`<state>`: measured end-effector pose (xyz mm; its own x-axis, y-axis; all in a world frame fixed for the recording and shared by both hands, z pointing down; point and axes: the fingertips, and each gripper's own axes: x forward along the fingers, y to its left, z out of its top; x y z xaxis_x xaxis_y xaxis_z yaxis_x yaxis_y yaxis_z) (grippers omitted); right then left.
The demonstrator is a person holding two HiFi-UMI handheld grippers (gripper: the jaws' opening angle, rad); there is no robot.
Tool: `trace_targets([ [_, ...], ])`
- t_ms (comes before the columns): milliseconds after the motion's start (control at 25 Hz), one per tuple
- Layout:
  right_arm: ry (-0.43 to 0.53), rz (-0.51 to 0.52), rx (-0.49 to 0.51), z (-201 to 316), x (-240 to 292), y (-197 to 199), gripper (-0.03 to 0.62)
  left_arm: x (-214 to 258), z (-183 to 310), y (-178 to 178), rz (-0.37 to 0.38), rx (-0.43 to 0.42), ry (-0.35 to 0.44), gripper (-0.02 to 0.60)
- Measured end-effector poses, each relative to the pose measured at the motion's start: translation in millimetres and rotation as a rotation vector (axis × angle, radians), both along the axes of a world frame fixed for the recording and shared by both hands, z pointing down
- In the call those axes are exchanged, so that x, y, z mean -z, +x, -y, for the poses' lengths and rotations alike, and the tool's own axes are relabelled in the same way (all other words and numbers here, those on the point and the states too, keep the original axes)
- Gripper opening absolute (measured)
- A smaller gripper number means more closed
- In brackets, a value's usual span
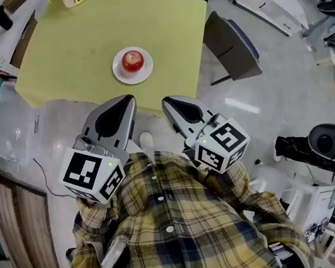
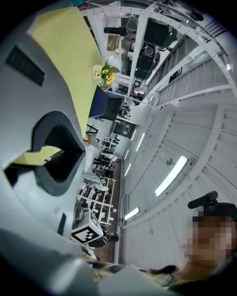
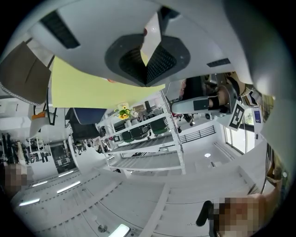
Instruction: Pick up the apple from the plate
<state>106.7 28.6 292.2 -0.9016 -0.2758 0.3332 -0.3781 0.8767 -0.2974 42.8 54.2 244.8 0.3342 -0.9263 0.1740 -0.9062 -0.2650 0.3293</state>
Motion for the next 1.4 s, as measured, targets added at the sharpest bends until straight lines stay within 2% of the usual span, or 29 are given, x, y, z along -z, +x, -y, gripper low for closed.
trace_targets([
  [280, -0.018, -0.011, -0.009, 25, -6, -24, -0.003, -7, 31, -22, -0.010, -0.026, -0.023, 0.008],
  [560, -0.040, -0.025, -0.085, 62, -16, -73, -0.003, -15, 77, -71, -0.003, -0.120, -0.036, 0.008],
  [800, -0.035, -0.036, -0.222, 98, -13, -116, -0.003, -21, 120, -109, -0.010, -0.290, -0.055, 0.008],
  [1000, -0.032, -0.052, -0.314, 125, -17, -144, -0.003, -26, 148, -135, -0.016, -0.394, -0.069, 0.008],
  [1400, -0.051, -0.085, -0.558, 135, -22, -148, -0.003, -38, 169, -140, -0.021, -0.625, -0.111, 0.008],
])
